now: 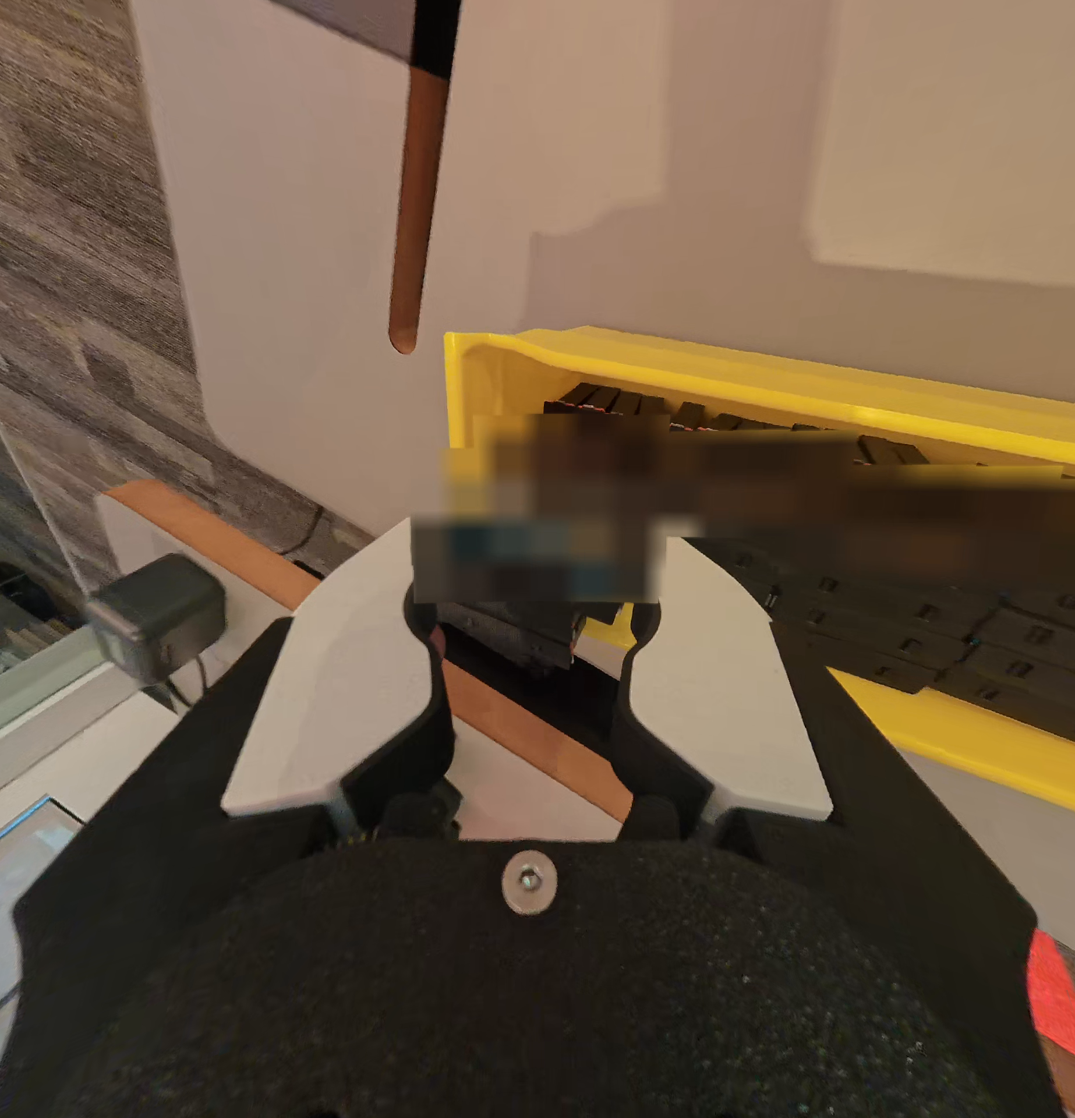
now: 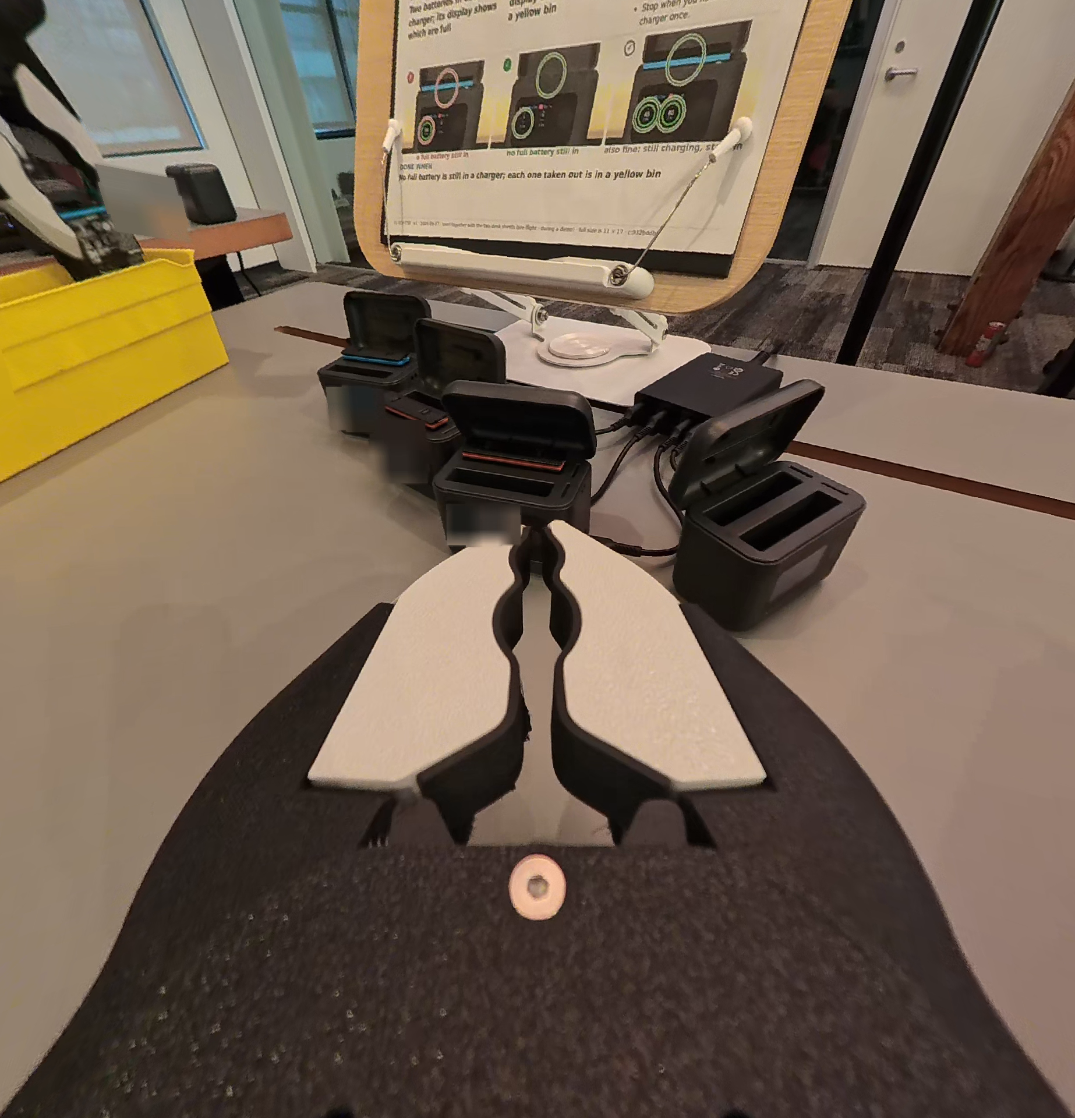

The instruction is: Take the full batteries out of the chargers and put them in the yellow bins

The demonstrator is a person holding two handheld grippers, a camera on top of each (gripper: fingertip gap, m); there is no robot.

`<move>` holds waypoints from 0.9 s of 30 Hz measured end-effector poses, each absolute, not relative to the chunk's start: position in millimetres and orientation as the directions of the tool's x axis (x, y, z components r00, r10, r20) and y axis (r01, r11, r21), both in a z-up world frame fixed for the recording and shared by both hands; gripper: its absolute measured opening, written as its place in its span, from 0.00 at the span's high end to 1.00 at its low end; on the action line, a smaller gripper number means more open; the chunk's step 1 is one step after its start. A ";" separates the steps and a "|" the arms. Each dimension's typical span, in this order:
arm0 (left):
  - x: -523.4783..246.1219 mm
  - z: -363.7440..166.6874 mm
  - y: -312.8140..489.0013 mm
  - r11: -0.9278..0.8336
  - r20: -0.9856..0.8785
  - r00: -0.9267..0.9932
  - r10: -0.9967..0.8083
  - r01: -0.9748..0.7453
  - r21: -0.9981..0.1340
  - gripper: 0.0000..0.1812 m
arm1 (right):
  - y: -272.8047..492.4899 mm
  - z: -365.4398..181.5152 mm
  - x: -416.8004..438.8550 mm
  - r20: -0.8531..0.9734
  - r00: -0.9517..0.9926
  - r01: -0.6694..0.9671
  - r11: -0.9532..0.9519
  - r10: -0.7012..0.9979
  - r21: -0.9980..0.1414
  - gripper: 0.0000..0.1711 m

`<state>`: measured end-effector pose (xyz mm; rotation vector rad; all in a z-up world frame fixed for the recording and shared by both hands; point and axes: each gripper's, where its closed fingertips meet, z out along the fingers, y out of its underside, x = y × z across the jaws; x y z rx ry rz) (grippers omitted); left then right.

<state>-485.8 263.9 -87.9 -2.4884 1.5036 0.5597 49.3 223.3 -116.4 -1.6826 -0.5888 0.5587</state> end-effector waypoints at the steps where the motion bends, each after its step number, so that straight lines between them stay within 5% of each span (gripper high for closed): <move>1: -480.3 -80.2 264.3 -0.458 -0.428 0.407 -0.807 -0.889 0.017 0.65 | 222.8 -115.8 48.8 -0.046 0.754 0.081 -0.162 0.656 -0.983 0.99; 12: -282.1 -11.7 224.3 0.055 -0.613 0.195 -0.766 -0.930 -0.364 0.65 | 195.2 -102.5 18.4 -0.047 0.609 0.068 -0.111 0.792 -0.992 0.93; 20: -103.3 -4.3 137.8 0.458 -0.646 0.040 -0.762 -0.671 -0.583 0.66 | 120.3 -79.6 -33.1 -0.121 0.173 -0.018 -0.119 0.978 -0.993 0.81; 27: -27.0 -11.3 94.8 0.562 -0.634 -0.025 -0.773 -0.491 -0.666 0.65 | 90.9 -40.2 -30.4 -0.315 -0.116 -0.206 -0.333 0.942 -0.920 0.76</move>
